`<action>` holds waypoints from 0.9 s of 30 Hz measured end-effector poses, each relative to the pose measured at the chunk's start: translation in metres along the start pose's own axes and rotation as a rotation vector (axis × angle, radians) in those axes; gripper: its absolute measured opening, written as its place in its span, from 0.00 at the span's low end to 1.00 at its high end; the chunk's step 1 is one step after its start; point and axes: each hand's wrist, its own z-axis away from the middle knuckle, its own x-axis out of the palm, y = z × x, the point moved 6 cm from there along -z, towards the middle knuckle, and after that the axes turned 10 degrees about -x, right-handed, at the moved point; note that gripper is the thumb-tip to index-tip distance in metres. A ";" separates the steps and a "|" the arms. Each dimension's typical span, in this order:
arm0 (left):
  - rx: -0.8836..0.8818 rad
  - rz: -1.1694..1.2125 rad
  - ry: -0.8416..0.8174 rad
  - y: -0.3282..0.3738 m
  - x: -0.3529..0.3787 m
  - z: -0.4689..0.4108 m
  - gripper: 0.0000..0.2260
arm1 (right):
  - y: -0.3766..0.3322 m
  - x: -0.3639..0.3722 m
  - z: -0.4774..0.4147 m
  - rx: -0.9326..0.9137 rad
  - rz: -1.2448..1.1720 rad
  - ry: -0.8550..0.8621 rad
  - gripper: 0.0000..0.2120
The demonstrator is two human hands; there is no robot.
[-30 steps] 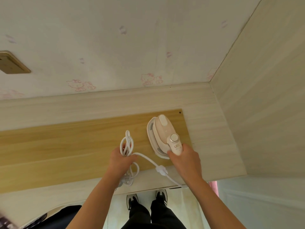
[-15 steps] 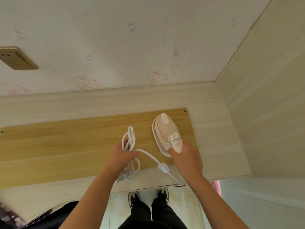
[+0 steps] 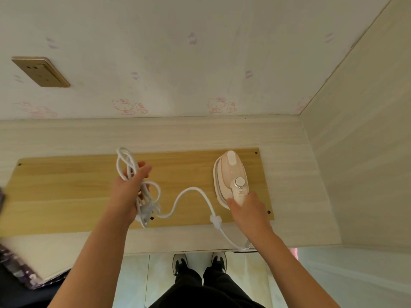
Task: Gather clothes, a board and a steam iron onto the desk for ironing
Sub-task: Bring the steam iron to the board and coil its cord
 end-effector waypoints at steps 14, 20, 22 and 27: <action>-0.058 0.402 -0.001 0.009 -0.022 0.009 0.14 | -0.122 -0.001 0.006 -0.644 0.364 -0.028 0.23; -0.088 0.479 -0.049 0.017 -0.036 -0.001 0.11 | -0.175 0.066 0.027 -0.861 0.444 -0.345 0.15; -0.116 0.522 -0.076 0.020 -0.044 -0.007 0.13 | -0.184 0.086 0.031 -0.880 0.523 -0.418 0.15; -0.206 0.590 -0.131 0.032 -0.081 -0.022 0.17 | -0.197 0.118 0.017 -0.768 0.480 -0.484 0.12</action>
